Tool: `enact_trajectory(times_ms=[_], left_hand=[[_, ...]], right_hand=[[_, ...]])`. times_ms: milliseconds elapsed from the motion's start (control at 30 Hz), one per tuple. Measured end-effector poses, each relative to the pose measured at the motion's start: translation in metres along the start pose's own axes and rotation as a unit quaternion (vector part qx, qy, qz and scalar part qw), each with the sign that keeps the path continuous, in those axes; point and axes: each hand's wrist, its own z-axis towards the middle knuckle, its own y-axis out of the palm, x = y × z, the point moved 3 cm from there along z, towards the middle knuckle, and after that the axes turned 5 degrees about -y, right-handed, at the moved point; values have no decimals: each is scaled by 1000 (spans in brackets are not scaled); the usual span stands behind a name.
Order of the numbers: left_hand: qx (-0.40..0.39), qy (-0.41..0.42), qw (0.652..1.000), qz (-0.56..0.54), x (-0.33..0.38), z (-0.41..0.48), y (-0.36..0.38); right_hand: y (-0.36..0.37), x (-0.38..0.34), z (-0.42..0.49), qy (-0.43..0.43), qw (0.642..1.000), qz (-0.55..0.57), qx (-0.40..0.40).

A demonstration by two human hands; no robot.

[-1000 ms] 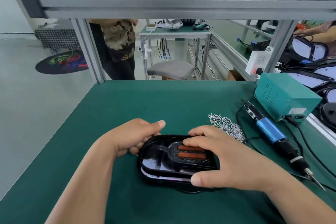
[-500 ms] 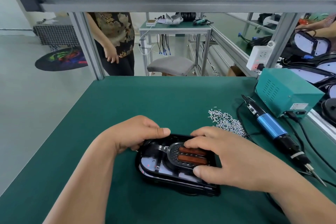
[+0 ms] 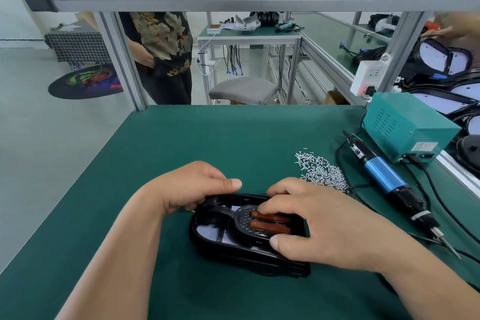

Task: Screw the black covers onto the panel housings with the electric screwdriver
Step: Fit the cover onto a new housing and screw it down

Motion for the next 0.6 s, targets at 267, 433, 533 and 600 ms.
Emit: enact_trajectory(times_ms=[267,433,533,600], left_hand=[[-3,7,1000,20,-1,-1,-2],[-8,40,999,-25,3,5,10],[-3,41,999,-32,7,9,21],[-8,36,999,-35,9,9,22]], right_hand=[[3,-9,2,-19,1000,-16,-2],[-12,5,-7,-21,999,-46,-2],[-17,16,-13,-16,999,-29,-18],[-15,20,-13,-17,999,-12,-33]])
